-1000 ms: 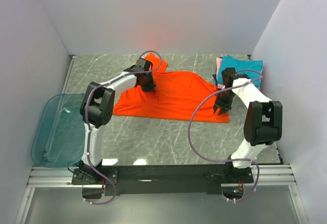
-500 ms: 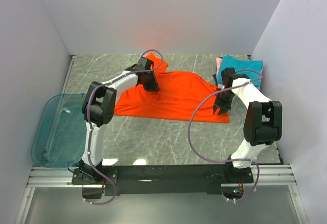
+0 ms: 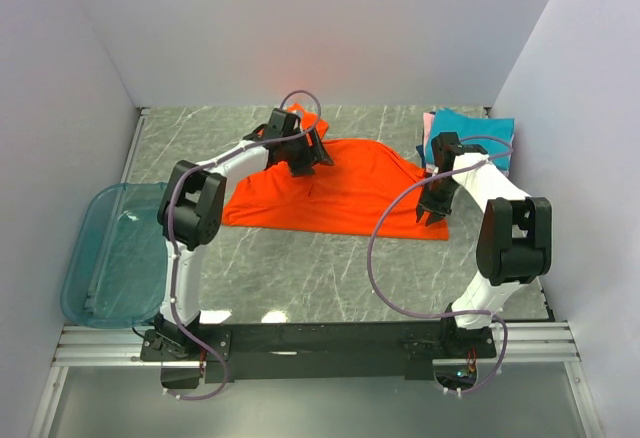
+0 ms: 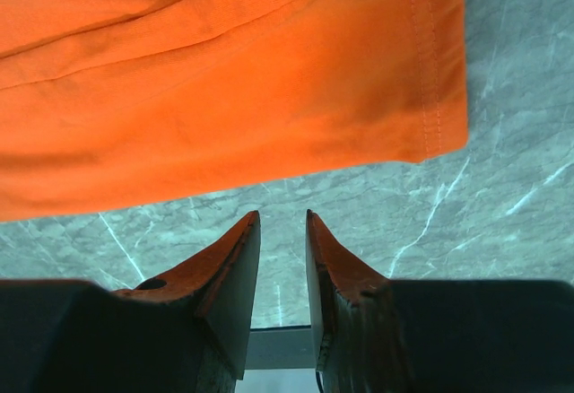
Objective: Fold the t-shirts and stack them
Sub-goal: Fold the tshirt
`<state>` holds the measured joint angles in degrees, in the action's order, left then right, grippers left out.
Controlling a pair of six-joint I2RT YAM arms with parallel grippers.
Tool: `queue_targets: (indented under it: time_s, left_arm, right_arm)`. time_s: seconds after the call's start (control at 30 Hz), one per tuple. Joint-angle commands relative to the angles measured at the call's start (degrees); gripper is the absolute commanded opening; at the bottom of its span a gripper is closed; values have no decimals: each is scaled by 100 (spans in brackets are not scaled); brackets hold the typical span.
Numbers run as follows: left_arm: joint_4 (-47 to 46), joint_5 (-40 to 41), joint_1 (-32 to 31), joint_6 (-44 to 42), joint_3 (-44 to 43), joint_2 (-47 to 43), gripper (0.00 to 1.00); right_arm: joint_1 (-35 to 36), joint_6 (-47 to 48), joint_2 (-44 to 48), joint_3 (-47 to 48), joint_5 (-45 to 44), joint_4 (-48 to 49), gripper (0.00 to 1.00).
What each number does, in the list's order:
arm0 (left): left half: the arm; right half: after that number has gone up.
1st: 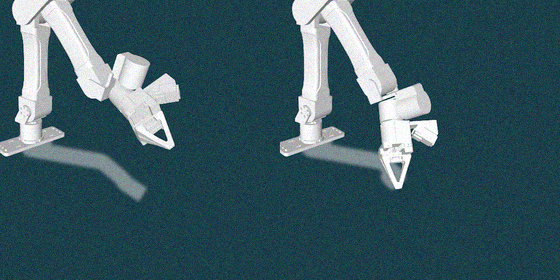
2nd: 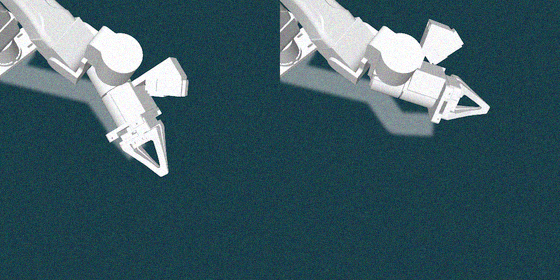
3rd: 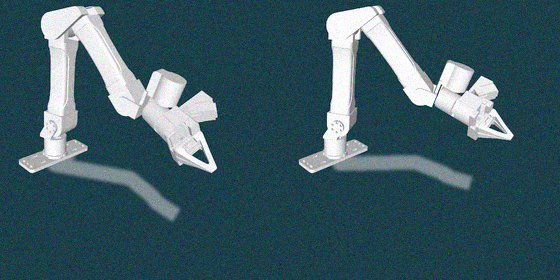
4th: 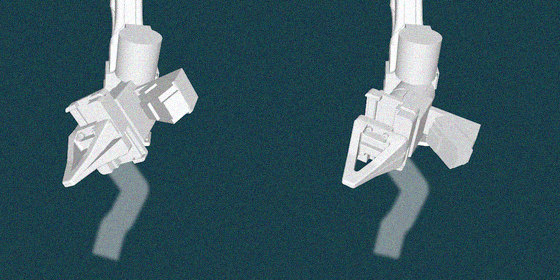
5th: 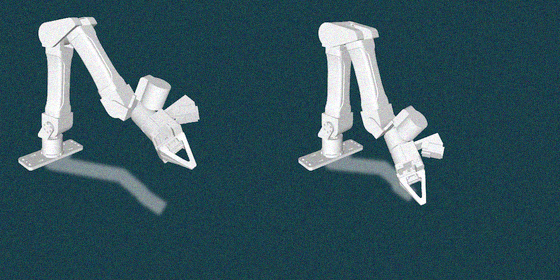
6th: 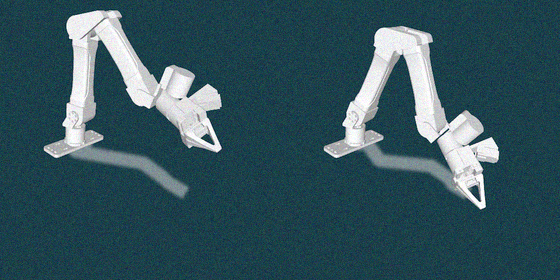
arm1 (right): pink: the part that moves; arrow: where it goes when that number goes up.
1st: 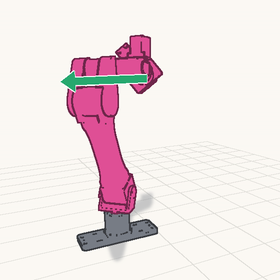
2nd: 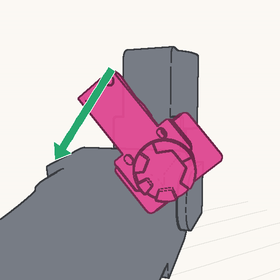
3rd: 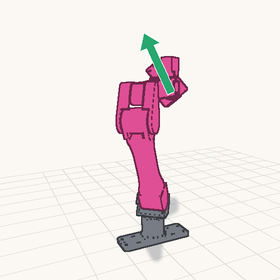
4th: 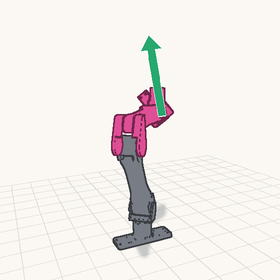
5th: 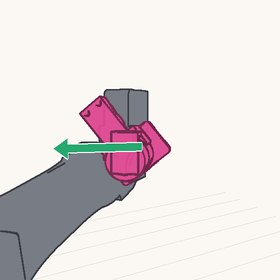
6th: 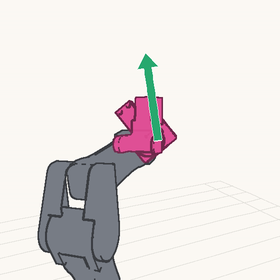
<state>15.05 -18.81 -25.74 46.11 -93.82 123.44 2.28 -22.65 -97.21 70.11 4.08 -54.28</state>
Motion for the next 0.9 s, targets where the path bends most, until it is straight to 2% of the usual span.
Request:
queue_targets:
  time_s: [0.0,0.17,0.37,0.47,0.73,0.87]
  left_arm:
    - [-1020,-833,-28,258,74,-619,73]
    - [-1145,-941,77,268,319,-952,74]
    - [-162,86,551,-338,803,-1418,74]
    - [147,229,692,-602,1128,-1533,75]
    - [367,571,728,-682,2042,-1612,74]
    - [516,633,824,-691,2236,-1630,74]
  right_arm:
    - [88,15,106,231,-38,-91,34]
    - [132,59,-26,547,-38,-144,34]
    - [167,130,-333,1074,-3,-135,34]
    - [193,173,-579,1303,-38,-83,34]
    - [211,191,-1239,1401,5,225,34]
    - [220,147,-1441,1287,128,313,34]
